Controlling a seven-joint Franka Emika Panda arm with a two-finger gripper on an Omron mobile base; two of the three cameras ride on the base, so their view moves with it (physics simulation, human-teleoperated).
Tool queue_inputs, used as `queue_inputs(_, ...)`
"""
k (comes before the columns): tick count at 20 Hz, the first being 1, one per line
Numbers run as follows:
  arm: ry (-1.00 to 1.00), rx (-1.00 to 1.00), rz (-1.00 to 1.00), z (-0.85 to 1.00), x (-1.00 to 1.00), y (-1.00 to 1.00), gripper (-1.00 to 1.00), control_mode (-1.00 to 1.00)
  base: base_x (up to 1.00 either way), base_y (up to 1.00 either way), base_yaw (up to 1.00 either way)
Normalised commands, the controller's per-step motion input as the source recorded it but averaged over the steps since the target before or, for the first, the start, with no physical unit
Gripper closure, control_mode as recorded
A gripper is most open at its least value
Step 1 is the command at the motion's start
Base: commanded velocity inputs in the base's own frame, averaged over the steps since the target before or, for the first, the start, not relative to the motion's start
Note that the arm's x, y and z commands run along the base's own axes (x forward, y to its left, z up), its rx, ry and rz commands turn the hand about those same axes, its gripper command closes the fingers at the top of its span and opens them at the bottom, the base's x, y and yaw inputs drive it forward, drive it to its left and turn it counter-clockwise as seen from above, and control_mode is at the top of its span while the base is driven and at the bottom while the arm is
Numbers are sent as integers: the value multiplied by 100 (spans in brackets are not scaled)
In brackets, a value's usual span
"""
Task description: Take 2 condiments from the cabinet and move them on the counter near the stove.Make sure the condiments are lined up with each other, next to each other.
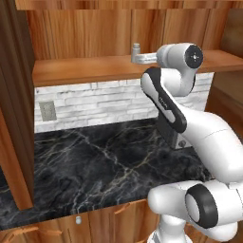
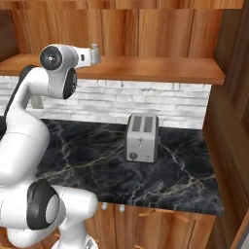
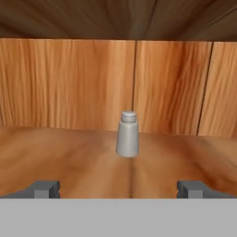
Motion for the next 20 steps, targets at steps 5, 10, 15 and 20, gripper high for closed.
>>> queue_inputs(5, 1, 0, 0, 23, 66, -3, -100, -100, 0, 0, 0)
queue_inputs(10, 4, 0, 0, 2, 58, -11, -100, -100, 0, 0, 0)
queue_inputs(15, 0, 0, 0, -18, 53, -6, -100, -100, 0, 0, 0)
queue_inputs(20, 0, 0, 0, -27, 44, 0, -100, -100, 0, 0, 0)
